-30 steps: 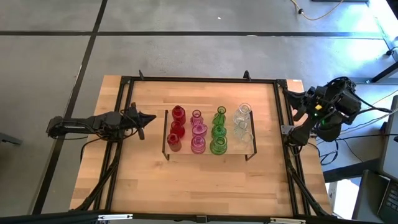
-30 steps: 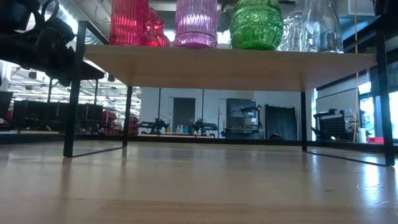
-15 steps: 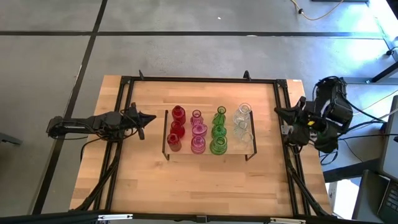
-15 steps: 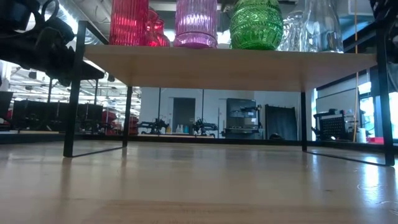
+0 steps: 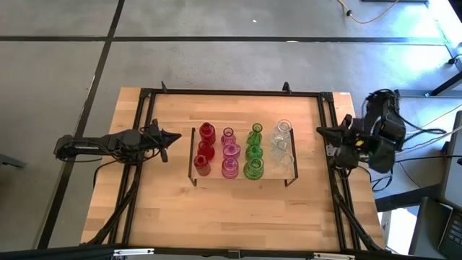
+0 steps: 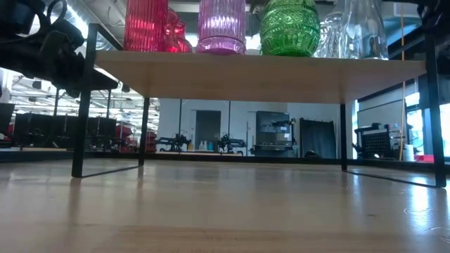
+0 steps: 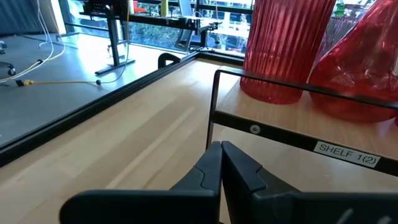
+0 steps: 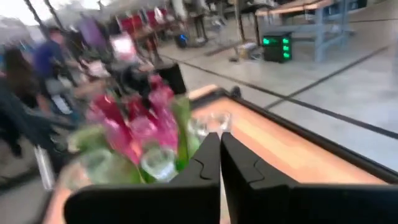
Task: Sort vases onto shelf
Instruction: Return to Home Position
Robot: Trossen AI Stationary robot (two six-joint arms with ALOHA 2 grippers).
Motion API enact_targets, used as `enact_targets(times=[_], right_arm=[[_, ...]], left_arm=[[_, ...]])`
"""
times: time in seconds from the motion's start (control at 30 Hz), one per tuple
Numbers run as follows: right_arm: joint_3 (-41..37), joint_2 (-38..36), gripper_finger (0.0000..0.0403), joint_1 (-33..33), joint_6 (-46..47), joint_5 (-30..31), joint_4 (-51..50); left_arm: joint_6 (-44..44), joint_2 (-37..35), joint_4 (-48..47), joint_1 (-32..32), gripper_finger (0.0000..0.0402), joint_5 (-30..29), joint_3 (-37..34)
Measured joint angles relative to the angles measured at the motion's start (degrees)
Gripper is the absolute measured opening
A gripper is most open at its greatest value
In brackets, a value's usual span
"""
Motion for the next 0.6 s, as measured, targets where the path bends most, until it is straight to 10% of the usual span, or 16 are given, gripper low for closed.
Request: enact_targets(times=[0.27, 0.6], right_arm=[[-8.7, -1.0, 0.0, -26.0, -42.6, -35.2, 35.9], [-9.4, -1.0, 0.0, -52.4, -37.9, -66.8, 18.2]], left_arm=[[0.0, 0.0, 0.0, 0.0, 0.0, 0.0, 0.0], [0.0, 0.0, 0.0, 0.0, 0.0, 0.0, 0.0]])
